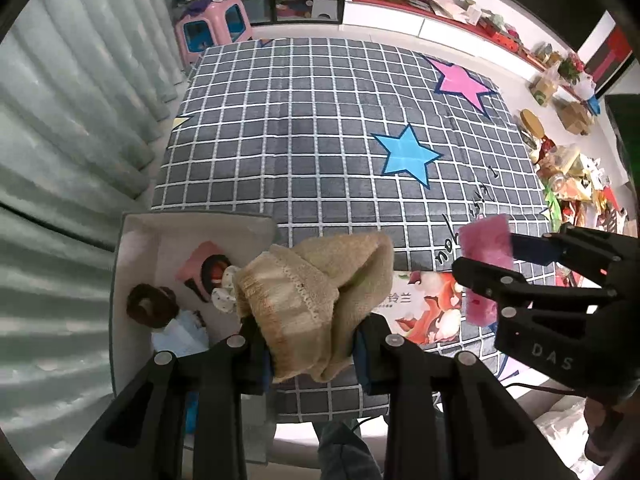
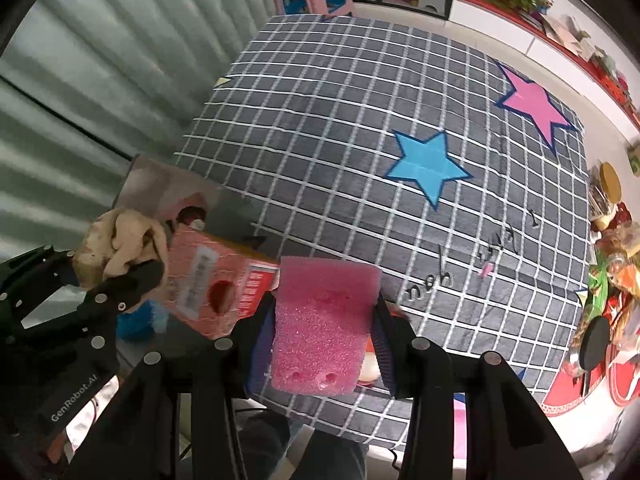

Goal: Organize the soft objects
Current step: 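Carry the beige sock in the left tool while the right tool carries the pink sponge to the box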

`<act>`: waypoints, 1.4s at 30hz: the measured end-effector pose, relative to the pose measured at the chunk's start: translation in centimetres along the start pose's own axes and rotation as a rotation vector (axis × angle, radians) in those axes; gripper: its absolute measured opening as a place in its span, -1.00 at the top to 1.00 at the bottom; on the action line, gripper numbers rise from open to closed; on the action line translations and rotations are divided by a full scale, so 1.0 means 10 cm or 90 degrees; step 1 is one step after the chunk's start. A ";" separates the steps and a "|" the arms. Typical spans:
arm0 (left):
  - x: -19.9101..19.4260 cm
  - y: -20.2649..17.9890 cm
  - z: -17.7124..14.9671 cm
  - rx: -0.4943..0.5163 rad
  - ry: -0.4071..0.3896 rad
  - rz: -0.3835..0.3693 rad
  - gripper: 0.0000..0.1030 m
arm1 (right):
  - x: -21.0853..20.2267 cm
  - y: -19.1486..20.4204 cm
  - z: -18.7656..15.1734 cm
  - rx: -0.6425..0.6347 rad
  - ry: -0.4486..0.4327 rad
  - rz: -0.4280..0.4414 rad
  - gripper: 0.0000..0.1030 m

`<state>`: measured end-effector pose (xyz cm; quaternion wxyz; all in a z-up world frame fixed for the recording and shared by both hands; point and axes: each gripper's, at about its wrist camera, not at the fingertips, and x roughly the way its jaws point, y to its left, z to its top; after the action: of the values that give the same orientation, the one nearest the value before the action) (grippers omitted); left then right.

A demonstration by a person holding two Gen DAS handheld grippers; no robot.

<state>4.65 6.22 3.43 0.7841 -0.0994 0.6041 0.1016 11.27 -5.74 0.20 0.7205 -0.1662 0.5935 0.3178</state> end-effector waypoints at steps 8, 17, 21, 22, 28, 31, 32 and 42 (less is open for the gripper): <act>-0.12 0.43 -0.20 -0.059 -0.011 0.014 0.35 | 0.01 0.55 0.10 -0.060 0.000 0.015 0.10; -0.10 1.00 -0.55 -0.158 0.004 0.033 0.35 | 0.16 1.24 0.00 -0.158 0.014 0.039 0.10; -0.06 1.23 -0.71 -0.201 0.016 0.040 0.35 | 0.26 1.52 -0.04 -0.196 0.025 0.051 0.10; -0.05 1.28 -0.74 -0.210 0.020 0.039 0.35 | 0.29 1.58 -0.04 -0.204 0.029 0.053 0.10; 0.04 1.52 -0.95 -0.261 0.042 0.039 0.35 | 0.45 1.89 -0.01 -0.243 0.046 0.062 0.10; 0.11 1.58 -1.03 -0.278 0.053 0.038 0.35 | 0.52 1.98 0.00 -0.253 0.054 0.067 0.10; 0.12 1.59 -1.06 -0.282 0.056 0.037 0.35 | 0.54 2.01 0.00 -0.255 0.057 0.068 0.10; 0.21 1.60 -1.16 -0.301 0.066 0.023 -0.56 | 0.62 2.05 -0.02 -0.257 0.071 0.079 0.01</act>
<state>-10.03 18.38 -2.07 0.7050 -0.2745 0.6046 0.2491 -1.74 10.99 -3.01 0.6175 -0.2878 0.5659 0.4643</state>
